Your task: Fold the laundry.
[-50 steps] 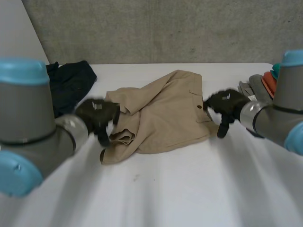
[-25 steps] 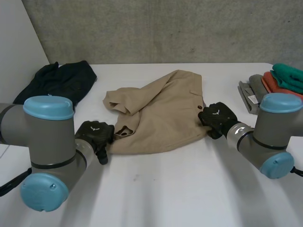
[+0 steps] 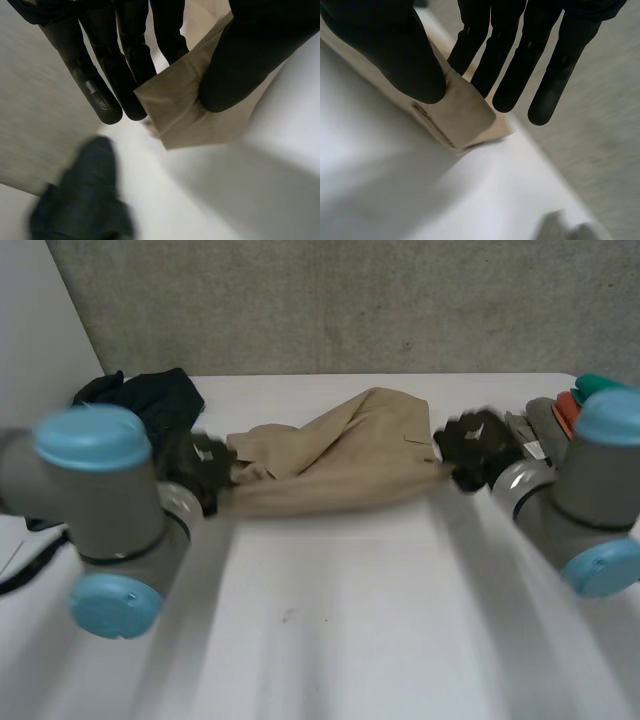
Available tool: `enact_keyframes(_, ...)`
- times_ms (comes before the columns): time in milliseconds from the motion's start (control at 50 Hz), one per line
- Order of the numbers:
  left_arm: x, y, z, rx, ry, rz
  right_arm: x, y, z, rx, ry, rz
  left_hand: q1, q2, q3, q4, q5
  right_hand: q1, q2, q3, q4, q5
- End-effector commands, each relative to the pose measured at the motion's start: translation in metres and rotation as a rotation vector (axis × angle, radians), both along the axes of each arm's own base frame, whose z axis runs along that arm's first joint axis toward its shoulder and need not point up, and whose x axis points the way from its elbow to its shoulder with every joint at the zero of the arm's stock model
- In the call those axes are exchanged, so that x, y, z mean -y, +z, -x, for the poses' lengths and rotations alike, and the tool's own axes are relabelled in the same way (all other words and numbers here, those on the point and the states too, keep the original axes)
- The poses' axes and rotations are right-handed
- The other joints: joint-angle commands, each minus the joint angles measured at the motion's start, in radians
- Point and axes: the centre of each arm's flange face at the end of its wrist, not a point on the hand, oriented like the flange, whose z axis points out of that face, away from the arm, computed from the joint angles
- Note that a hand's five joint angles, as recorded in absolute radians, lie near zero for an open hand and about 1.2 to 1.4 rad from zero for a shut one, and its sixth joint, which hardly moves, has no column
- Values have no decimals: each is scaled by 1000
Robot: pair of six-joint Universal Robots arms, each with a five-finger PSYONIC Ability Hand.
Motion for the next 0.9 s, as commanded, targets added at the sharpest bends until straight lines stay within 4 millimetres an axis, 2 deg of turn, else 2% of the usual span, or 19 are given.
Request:
enact_keyframes(20,-51,148,-24,-220,-38,212,-9,127,21,88,-148,188,224,203,224,199,234,345,230,211,200,229)
enact_keyframes(120,-64,174,-31,-277,-62,134,-22,160,14,100,-130,149,224,203,224,199,234,345,230,211,200,229)
enact_keyframes(160,-64,176,-31,-281,-63,101,-25,164,10,101,-108,133,224,203,224,199,234,345,230,211,200,229)
enact_keyframes(220,-53,168,-26,-278,-58,33,-17,162,4,105,-97,117,224,203,224,199,234,345,230,211,200,229)
enact_keyframes(300,-17,151,-19,-270,-23,16,4,141,-2,100,-119,81,224,203,224,199,234,345,230,211,200,229)
enact_keyframes(320,-3,144,-15,-271,-20,9,12,128,-4,91,-132,56,224,203,224,199,234,345,230,211,200,229)
enact_keyframes(380,13,131,-9,-261,-16,-9,23,107,-7,75,-153,19,224,203,224,199,234,345,230,211,200,229)
enact_keyframes(400,21,120,-4,-248,-13,-32,30,95,-8,66,-163,-2,224,203,224,199,234,345,230,211,200,229)
enact_keyframes(560,49,82,14,-214,-20,-82,53,54,-4,115,-211,-106,224,203,224,199,234,345,230,211,200,229)
enact_keyframes(680,55,61,23,-181,-41,-105,57,39,-4,118,-206,-143,224,203,224,199,234,345,230,211,200,229)
enact_keyframes(720,67,61,30,-197,-62,-37,63,42,-6,139,-200,-107,224,203,224,199,234,345,230,211,200,229)
enact_keyframes(760,78,70,32,-233,-66,48,72,52,-10,178,-192,-35,224,203,224,199,234,345,230,211,200,229)
enact_keyframes(780,89,89,34,-289,-74,163,82,68,-16,241,-178,80,224,203,224,199,234,345,230,211,200,229)
enact_keyframes(820,97,117,34,-359,-84,296,92,89,-19,318,-163,207,224,203,224,199,234,345,230,211,200,229)
enact_keyframes(840,99,149,32,-437,-99,435,99,115,-22,405,-142,345,224,203,224,199,234,345,230,211,200,229)
enact_keyframes(860,97,170,31,-489,-109,516,101,130,-23,452,-131,414,224,203,224,199,234,345,230,211,200,229)
enact_keyframes(880,93,198,27,-569,-127,623,101,157,-22,539,-114,535,224,203,224,199,234,345,230,211,200,229)
enact_keyframes(900,90,213,25,-616,-138,674,100,169,-21,576,-105,591,224,203,224,199,234,345,230,211,200,229)
